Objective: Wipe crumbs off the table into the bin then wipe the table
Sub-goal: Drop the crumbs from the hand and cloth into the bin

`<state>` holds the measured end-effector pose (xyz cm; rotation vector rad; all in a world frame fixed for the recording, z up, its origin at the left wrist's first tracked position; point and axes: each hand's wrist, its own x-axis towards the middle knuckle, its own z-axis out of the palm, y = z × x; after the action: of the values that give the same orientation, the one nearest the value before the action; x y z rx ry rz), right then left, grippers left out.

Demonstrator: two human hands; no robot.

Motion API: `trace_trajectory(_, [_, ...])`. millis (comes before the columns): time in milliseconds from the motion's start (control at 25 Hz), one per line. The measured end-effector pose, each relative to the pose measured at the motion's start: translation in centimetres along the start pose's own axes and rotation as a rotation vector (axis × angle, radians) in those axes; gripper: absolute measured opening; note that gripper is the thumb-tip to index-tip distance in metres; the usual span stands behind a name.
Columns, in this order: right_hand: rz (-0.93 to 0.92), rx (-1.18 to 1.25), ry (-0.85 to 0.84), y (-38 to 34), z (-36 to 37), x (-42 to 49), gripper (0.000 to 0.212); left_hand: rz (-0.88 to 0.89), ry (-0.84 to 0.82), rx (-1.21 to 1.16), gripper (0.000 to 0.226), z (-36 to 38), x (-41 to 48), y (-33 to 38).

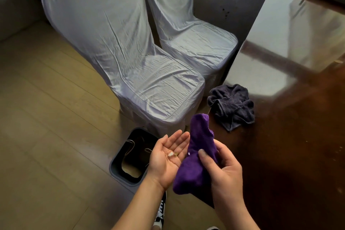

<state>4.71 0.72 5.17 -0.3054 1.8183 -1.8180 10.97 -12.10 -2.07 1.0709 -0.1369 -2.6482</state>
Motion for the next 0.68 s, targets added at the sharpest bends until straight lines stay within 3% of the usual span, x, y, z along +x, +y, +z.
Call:
trace_trajectory(120, [-0.044,-0.245,-0.043,1.0,1.3,1.3,0.044,-0.049,-0.041,0.025,0.044,0.6,-0.5,0.1])
trace_trajectory(280, [-0.015,-0.172,-0.082,1.4,1.8,2.2,0.052,-0.075,-0.104,-0.005,0.042,0.8,-0.9,0.2])
trace_trajectory(480, [0.185,0.268,0.048,1.2,0.9,2.5,0.034,0.008,0.006,0.013,0.037,-0.2,-0.3,-0.1])
trace_trajectory(680, [0.408,0.519,0.117,0.2,0.8,2.6,0.035,0.019,-0.056,0.033,0.046,-0.2,-1.0,0.1])
